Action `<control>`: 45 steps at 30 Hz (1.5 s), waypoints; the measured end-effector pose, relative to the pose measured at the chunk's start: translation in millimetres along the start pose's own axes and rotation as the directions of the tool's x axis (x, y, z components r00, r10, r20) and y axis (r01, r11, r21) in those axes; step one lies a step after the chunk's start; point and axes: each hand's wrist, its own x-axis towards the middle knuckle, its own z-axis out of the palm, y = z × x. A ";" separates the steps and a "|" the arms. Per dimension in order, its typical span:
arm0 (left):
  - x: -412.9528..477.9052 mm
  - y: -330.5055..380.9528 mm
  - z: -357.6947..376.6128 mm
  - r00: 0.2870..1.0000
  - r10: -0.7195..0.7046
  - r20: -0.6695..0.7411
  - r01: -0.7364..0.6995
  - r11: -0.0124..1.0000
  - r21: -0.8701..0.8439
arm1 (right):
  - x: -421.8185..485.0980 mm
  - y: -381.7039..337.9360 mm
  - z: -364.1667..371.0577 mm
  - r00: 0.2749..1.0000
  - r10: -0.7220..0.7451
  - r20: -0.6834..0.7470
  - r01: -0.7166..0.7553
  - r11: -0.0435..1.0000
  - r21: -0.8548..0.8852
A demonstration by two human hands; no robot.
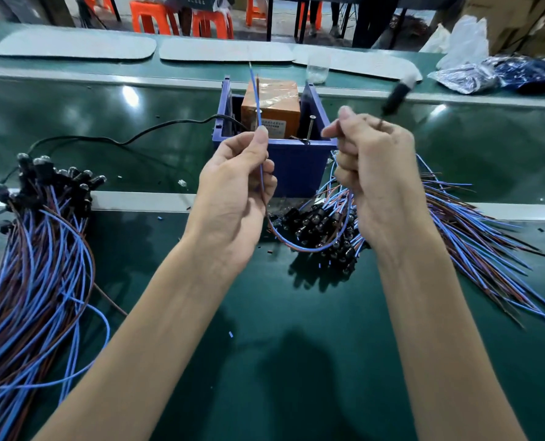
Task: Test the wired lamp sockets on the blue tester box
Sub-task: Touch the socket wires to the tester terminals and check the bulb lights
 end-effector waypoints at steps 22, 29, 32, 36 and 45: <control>9.4 5.3 -18.7 0.966 0.219 -0.135 -0.170 0.938 0.303 | 5.1 1.5 -5.0 1.000 -0.010 -0.021 0.010 1.000 -0.020; 21.9 14.5 -32.2 0.963 0.246 -0.108 -0.169 0.868 0.467 | 17.5 8.5 -21.9 0.986 0.018 -0.166 -0.010 0.999 0.049; 25.5 15.0 -36.2 0.958 0.270 -0.096 -0.189 0.847 0.497 | 20.4 11.7 -25.2 0.989 0.011 -0.146 -0.007 1.000 0.029; 27.0 10.9 -41.1 0.943 0.330 -0.051 -0.250 0.798 0.548 | 23.2 19.8 -27.1 0.991 -0.017 -0.134 0.009 0.998 -0.063; 33.1 1.4 -46.8 0.957 0.288 -0.022 -0.229 0.803 0.550 | 31.7 28.0 -31.5 0.987 0.027 -0.160 -0.048 0.991 -0.124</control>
